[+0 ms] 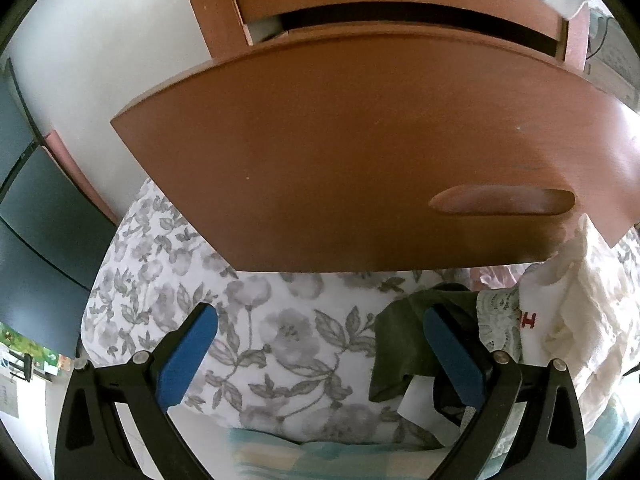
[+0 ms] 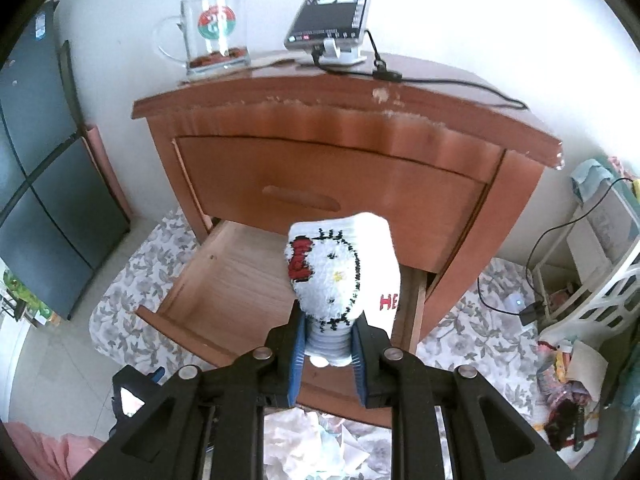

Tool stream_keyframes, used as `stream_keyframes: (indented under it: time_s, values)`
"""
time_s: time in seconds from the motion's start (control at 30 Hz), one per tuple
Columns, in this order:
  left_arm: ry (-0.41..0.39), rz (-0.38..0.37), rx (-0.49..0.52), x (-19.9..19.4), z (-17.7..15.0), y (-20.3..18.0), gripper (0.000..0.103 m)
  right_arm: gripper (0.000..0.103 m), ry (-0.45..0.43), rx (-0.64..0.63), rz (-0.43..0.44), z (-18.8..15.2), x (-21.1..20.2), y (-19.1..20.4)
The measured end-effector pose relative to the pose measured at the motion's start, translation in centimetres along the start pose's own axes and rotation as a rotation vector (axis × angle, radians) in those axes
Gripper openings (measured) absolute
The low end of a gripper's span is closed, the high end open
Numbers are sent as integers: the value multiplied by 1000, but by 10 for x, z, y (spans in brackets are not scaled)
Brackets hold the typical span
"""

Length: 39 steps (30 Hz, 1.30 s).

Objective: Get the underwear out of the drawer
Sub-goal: 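Lift the white Hello Kitty garment up out of the drawer with the right gripper, then carry the white Hello Kitty garment down onto the clothes pile with the right gripper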

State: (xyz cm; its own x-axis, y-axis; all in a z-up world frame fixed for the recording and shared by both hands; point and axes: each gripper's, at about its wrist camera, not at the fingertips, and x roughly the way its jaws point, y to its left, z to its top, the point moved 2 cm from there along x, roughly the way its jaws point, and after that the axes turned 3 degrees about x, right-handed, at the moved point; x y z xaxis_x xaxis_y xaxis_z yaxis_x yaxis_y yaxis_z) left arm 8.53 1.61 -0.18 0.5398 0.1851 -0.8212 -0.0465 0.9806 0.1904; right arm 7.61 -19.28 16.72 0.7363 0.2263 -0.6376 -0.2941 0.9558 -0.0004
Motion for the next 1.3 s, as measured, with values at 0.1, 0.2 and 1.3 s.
stream_keyframes:
  time_s: [0.1, 0.2, 1.3]
  values:
    - [-11, 7, 5, -3, 0, -1, 102, 22, -17, -1, -2, -2, -13, 3]
    - [-20, 11, 5, -5, -1, -1, 102, 22, -36, -3, -3, -4, -26, 8]
    - [-223, 78, 15, -50, -6, -3, 102, 22, -15, 32, 1, -74, -81, 18]
